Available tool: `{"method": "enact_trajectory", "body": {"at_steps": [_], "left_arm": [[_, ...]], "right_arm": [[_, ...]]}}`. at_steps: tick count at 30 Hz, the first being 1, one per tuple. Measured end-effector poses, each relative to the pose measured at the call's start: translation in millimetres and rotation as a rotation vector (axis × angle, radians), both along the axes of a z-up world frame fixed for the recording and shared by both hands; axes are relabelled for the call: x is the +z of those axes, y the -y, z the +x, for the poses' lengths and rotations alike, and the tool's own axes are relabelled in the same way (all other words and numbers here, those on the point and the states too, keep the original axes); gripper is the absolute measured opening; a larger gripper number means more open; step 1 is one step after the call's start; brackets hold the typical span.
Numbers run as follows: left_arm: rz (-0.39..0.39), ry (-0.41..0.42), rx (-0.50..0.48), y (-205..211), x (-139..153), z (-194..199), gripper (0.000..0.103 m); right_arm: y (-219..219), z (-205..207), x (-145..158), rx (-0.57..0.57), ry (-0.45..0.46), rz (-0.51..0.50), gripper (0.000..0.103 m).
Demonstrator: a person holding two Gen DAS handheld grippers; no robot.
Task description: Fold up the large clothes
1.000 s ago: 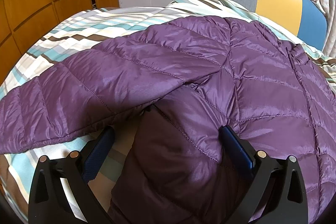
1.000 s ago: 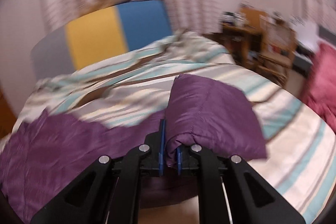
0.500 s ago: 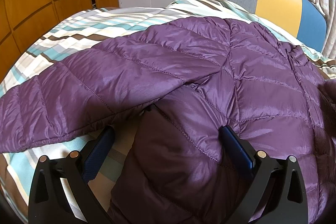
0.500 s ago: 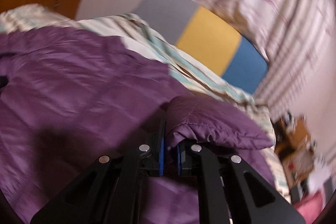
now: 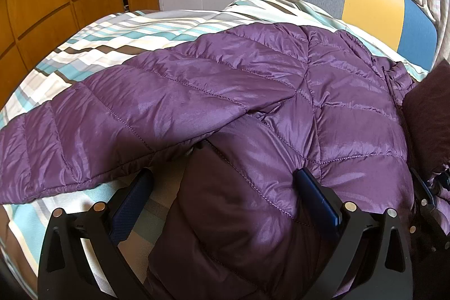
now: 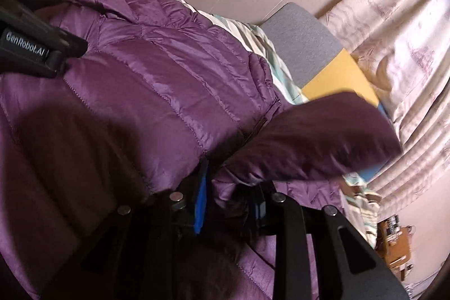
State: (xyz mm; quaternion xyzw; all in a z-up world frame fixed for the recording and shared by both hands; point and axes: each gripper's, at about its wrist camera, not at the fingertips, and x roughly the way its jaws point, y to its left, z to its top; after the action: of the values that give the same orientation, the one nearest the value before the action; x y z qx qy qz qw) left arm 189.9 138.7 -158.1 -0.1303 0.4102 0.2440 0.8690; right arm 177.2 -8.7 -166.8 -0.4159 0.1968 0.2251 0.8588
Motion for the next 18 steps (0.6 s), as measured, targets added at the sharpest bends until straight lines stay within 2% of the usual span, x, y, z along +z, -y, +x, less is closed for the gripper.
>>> {"method": "enact_trajectory", "body": {"at_steps": [4, 6, 8, 11, 14, 15, 18], "left_arm": [[-0.001, 0.000, 0.000, 0, 0, 0, 0.100], [-0.005, -0.002, -0.001, -1, 0, 0, 0.100], [-0.007, -0.004, -0.002, -1, 0, 1, 0.100], [0.000, -0.017, -0.002, 1, 3, 2, 0.100], [0.050, -0.046, -0.008, 10, 17, 4, 0.100], [0.055, -0.033, -0.019, 13, 23, 3, 0.100], [0.086, 0.092, -0.076, 39, 59, 2, 0.100]], "right_arm": [[-9, -18, -1, 0.002, 0.065, -0.032, 0.026], [-5, -16, 4, 0.002, 0.054, -0.017, 0.038], [5, -16, 16, -0.011, 0.047, 0.035, 0.064], [32, -9, 38, -0.058, -0.030, 0.158, 0.064], [71, 0, 57, -0.130, -0.105, 0.298, 0.068], [83, 4, 60, -0.155, -0.125, 0.341, 0.069], [128, 22, 66, -0.267, -0.207, 0.498, 0.069]]}}
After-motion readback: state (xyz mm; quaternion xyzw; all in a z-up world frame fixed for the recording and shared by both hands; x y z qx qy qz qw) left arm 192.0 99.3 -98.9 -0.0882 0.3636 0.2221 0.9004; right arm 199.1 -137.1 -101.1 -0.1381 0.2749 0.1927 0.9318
